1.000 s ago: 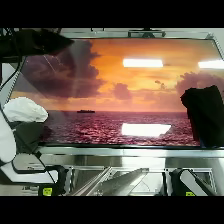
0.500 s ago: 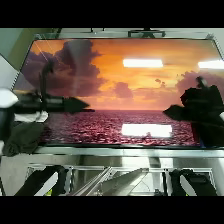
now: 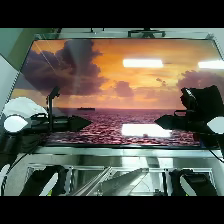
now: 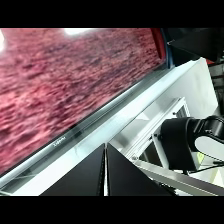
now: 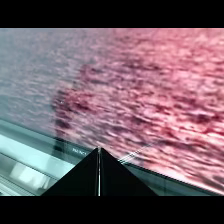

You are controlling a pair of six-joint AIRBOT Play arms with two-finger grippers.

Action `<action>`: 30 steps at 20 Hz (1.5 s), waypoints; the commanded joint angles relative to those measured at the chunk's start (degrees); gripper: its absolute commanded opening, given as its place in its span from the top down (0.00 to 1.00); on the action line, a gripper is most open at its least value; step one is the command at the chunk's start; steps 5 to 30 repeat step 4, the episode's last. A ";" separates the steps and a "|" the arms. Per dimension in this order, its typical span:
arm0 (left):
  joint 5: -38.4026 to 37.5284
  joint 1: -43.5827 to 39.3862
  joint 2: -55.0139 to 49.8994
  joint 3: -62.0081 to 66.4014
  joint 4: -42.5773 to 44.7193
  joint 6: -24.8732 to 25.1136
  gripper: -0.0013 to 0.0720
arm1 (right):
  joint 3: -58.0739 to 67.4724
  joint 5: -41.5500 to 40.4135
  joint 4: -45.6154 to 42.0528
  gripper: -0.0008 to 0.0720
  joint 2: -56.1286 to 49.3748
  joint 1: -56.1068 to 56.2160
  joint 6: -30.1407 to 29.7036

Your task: Fold the shirts.

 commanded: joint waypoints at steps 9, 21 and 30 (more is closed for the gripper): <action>0.44 -0.04 0.46 -0.57 0.09 -0.11 0.96 | -0.20 -0.02 0.02 0.95 0.09 0.22 0.02; 0.44 -0.04 0.46 -0.57 0.09 -0.11 0.96 | -0.20 -0.02 0.02 0.95 0.09 0.22 0.02; 0.44 -0.04 0.46 -0.57 0.09 -0.11 0.96 | -0.20 -0.02 0.02 0.95 0.09 0.22 0.02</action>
